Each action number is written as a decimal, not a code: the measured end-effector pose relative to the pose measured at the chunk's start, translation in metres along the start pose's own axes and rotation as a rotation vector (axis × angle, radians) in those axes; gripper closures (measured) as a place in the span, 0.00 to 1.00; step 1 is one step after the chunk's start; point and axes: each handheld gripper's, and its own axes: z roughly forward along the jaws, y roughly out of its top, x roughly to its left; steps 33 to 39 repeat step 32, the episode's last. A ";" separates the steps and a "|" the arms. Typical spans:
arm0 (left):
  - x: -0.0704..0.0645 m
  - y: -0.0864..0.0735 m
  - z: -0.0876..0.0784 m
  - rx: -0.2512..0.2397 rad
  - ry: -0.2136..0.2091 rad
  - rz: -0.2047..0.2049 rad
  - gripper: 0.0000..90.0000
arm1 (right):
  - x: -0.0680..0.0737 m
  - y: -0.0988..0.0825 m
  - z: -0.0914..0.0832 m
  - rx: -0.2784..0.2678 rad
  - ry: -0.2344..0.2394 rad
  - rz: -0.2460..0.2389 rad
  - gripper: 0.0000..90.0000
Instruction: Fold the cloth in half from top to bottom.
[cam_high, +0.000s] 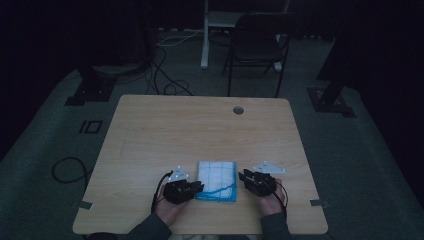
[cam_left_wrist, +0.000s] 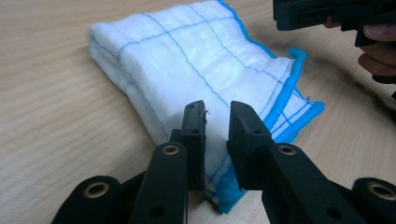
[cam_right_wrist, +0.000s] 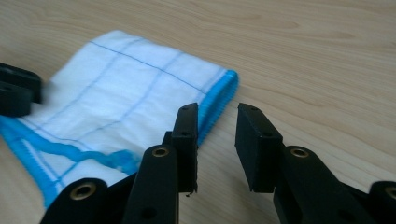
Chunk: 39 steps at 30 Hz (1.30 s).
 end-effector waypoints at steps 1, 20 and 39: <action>0.001 0.001 -0.002 -0.007 0.012 0.005 0.84 | -0.002 -0.001 0.000 0.003 -0.003 0.005 0.76; 0.041 0.005 -0.020 -0.031 0.197 0.010 0.79 | -0.026 -0.005 0.002 0.013 -0.079 0.123 0.64; 0.072 0.002 -0.037 -0.018 0.313 -0.024 0.75 | -0.031 -0.005 0.005 0.026 -0.111 0.127 0.63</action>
